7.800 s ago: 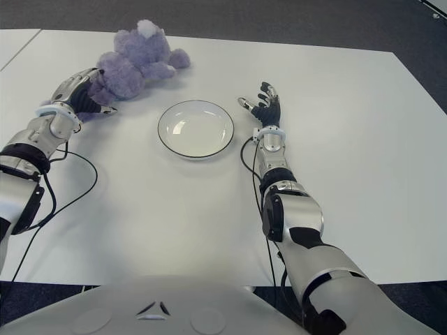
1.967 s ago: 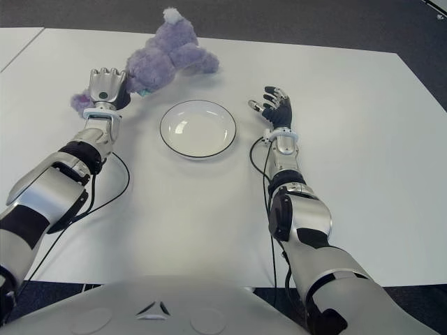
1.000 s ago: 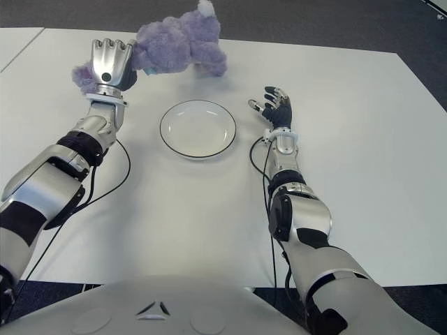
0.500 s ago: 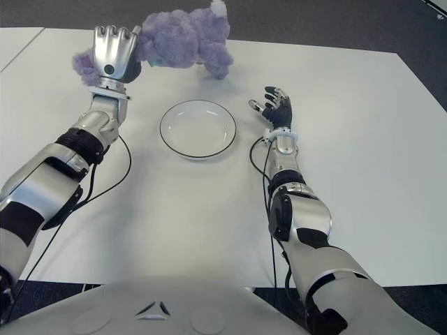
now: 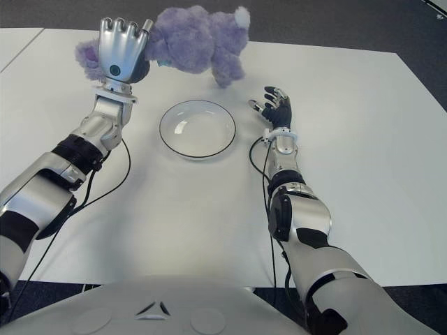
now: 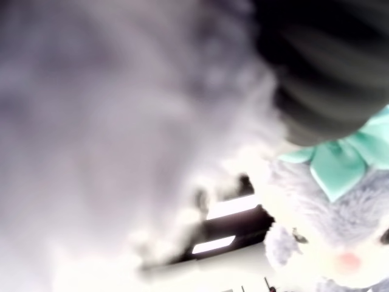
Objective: Put the doll into the plate.
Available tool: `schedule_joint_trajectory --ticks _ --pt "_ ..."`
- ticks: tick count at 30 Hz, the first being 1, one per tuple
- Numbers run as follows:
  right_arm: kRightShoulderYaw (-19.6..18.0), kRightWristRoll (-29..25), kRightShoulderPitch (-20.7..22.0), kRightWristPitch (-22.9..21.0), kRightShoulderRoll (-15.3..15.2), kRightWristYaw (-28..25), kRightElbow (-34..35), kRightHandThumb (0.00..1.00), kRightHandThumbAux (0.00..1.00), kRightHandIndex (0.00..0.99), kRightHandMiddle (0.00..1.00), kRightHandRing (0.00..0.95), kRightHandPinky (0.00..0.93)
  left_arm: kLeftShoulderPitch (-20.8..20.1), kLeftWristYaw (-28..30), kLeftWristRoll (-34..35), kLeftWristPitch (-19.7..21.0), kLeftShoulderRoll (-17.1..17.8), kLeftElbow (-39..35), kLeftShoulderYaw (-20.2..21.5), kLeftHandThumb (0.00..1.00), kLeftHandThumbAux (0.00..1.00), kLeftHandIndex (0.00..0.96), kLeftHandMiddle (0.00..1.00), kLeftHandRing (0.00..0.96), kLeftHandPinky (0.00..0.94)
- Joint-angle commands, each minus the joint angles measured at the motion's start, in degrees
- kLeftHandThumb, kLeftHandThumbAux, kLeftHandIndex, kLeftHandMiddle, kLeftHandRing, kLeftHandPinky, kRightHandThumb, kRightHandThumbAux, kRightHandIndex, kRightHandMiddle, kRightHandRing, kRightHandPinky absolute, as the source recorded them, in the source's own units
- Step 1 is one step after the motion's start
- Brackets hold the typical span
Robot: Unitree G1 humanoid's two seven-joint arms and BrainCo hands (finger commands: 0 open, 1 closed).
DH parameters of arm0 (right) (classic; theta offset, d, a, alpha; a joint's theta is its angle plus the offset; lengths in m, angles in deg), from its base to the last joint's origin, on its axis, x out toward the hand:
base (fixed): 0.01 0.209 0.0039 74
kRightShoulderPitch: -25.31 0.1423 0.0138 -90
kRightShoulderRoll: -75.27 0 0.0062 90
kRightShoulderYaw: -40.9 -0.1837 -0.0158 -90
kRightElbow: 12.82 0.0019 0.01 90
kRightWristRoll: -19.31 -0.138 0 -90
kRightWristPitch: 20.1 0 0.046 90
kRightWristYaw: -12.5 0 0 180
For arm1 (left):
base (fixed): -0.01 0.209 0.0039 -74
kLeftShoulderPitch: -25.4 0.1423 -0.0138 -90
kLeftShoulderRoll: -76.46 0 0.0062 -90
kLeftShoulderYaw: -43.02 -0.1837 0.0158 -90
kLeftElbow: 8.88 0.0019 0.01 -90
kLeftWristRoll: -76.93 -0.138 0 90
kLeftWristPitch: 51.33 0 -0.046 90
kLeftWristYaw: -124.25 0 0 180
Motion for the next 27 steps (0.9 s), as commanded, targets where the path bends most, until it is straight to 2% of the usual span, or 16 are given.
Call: schedule_joint_trajectory --ticks 1,27 --pt "0.1 -0.1 -11.4 -7.0 4.3 0.0 -7.8 0.147 0.908 0.283 0.2 0.17 0.195 2.9 0.3 -2.4 0.1 2.0 -4.1 0.8 0.69 0.715 0.437 0.897 0.896 0.901" --pt "0.1 -0.1 -11.3 -7.0 4.1 -0.4 -7.8 0.152 0.929 0.297 0.2 0.168 0.189 9.0 6.1 -4.8 1.9 5.3 -18.0 4.0 0.694 0.714 0.438 0.897 0.892 0.898"
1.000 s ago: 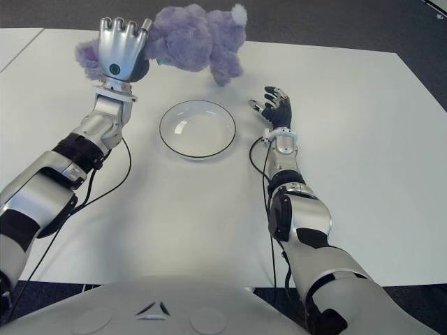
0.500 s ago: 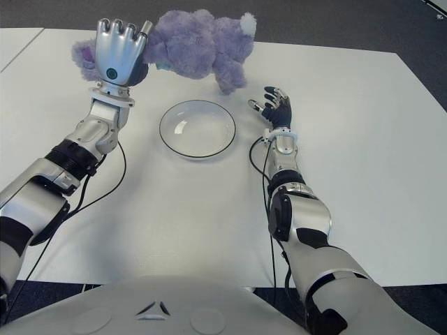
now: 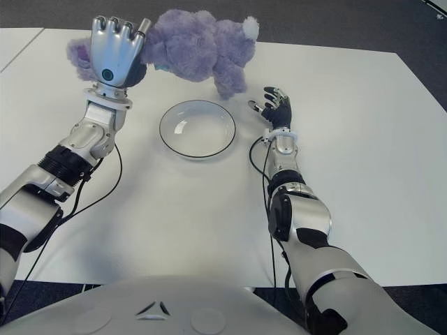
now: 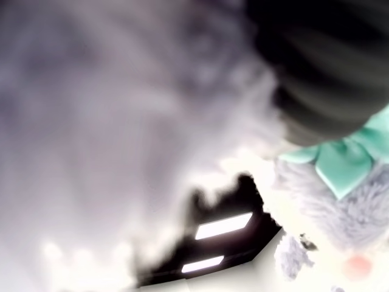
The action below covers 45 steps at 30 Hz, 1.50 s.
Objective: Put the doll into the plate.
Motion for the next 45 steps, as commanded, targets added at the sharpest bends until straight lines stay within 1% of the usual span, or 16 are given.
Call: schedule_joint_trajectory --ticks 1,7,14,18,21,29,41,45 --pt "0.1 -0.1 -11.3 -7.0 4.1 -0.3 -7.8 0.151 0.928 0.296 0.2 0.168 0.188 3.2 2.8 -2.0 0.8 1.3 -4.1 1.9 0.694 0.714 0.438 0.897 0.892 0.897" --pt "0.2 0.0 -11.3 -7.2 4.0 -0.2 -7.8 0.119 0.914 0.29 0.196 0.162 0.183 5.2 4.5 -2.2 1.0 1.6 -7.2 2.9 0.695 0.714 0.438 0.893 0.888 0.894" --pt "0.3 0.1 -11.3 -7.1 3.9 0.0 -7.8 0.116 0.92 0.291 0.2 0.165 0.194 6.9 6.2 -2.5 1.1 1.3 -9.0 4.2 0.696 0.713 0.438 0.889 0.885 0.891" --pt "0.4 0.3 -11.3 -7.1 3.9 0.1 -7.8 0.115 0.912 0.273 0.203 0.167 0.179 7.5 6.5 -2.6 1.1 1.0 -9.5 4.7 0.697 0.713 0.439 0.889 0.884 0.891" --pt "0.5 0.3 -11.4 -7.0 3.8 0.2 -7.8 0.11 0.911 0.257 0.207 0.171 0.195 7.9 6.7 -2.6 1.1 0.8 -9.9 5.0 0.697 0.713 0.439 0.889 0.884 0.892" --pt "0.7 0.3 -11.4 -7.0 3.8 0.2 -7.8 0.104 0.922 0.248 0.205 0.171 0.184 9.0 6.6 -3.0 0.7 0.8 -10.8 5.8 0.697 0.713 0.439 0.891 0.885 0.893" --pt "0.9 0.3 -11.6 -6.6 3.8 0.1 -7.8 0.086 0.923 0.252 0.206 0.176 0.195 12.5 6.6 -2.2 -0.8 0.3 -12.0 5.5 0.697 0.713 0.439 0.884 0.88 0.89" --pt "1.1 0.5 -11.6 -6.7 3.8 0.1 -7.8 0.074 0.924 0.249 0.209 0.18 0.2 13.6 7.2 -1.0 -2.5 0.2 -11.9 5.4 0.697 0.713 0.439 0.878 0.876 0.885"
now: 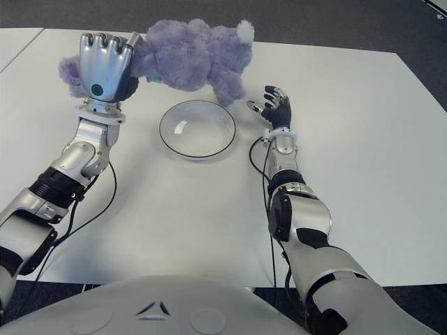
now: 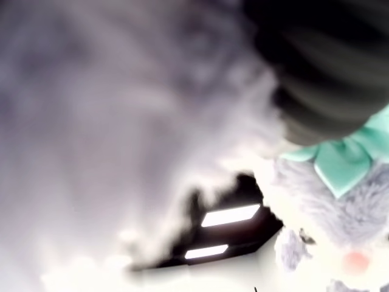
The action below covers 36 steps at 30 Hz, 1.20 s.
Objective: Put the doll into the plate.
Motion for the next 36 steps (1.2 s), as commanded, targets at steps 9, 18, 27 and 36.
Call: schedule_joint_trajectory --ticks 9,18,27,36 --pt "0.6 0.4 -11.6 -7.0 3.9 0.3 -7.8 0.046 0.921 0.246 0.206 0.177 0.185 3.6 1.8 0.9 -4.8 -1.0 0.2 0.4 0.697 0.712 0.439 0.854 0.859 0.873" --pt "1.0 0.6 -11.7 -6.8 4.0 0.8 -7.8 0.038 0.924 0.247 0.202 0.174 0.189 3.4 -0.4 1.0 -8.2 -1.5 2.7 0.1 0.696 0.712 0.439 0.847 0.854 0.871" --pt "1.4 1.0 -11.6 -6.9 4.1 1.2 -7.8 0.037 0.926 0.224 0.21 0.185 0.205 3.4 -2.0 0.7 -11.5 -1.8 4.4 -0.1 0.694 0.714 0.439 0.855 0.858 0.875" --pt "1.6 1.1 -11.5 -7.0 4.3 1.4 -7.8 0.056 0.917 0.229 0.213 0.185 0.191 3.0 -3.8 0.8 -16.9 -1.5 6.7 -0.8 0.689 0.716 0.438 0.868 0.868 0.878"
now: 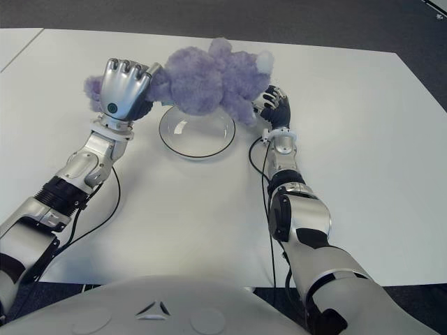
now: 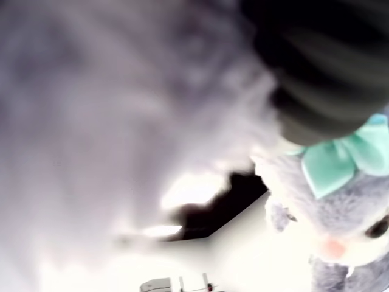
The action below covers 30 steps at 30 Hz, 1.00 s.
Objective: Put the doll into the plate.
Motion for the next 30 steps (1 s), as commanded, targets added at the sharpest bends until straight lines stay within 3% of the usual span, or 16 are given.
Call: schedule_joint_trajectory --ticks 1,14,30 --pt "0.3 0.3 -11.5 -7.0 4.3 0.2 -7.8 0.06 0.919 0.23 0.212 0.184 0.192 0.8 -1.8 0.3 -3.9 -0.2 2.9 -0.7 0.689 0.716 0.438 0.869 0.869 0.878" --pt "0.5 0.3 -11.6 -6.7 4.4 0.4 -7.8 0.066 0.924 0.222 0.212 0.187 0.199 1.4 -0.9 2.2 -9.5 -0.6 4.3 -0.5 0.69 0.715 0.438 0.846 0.851 0.856" --pt "0.2 0.0 -11.6 -6.9 4.5 0.4 -7.8 0.075 0.924 0.256 0.228 0.206 0.223 1.2 -10.6 -2.0 -7.2 -1.8 7.9 -1.5 0.687 0.711 0.439 0.822 0.827 0.83"
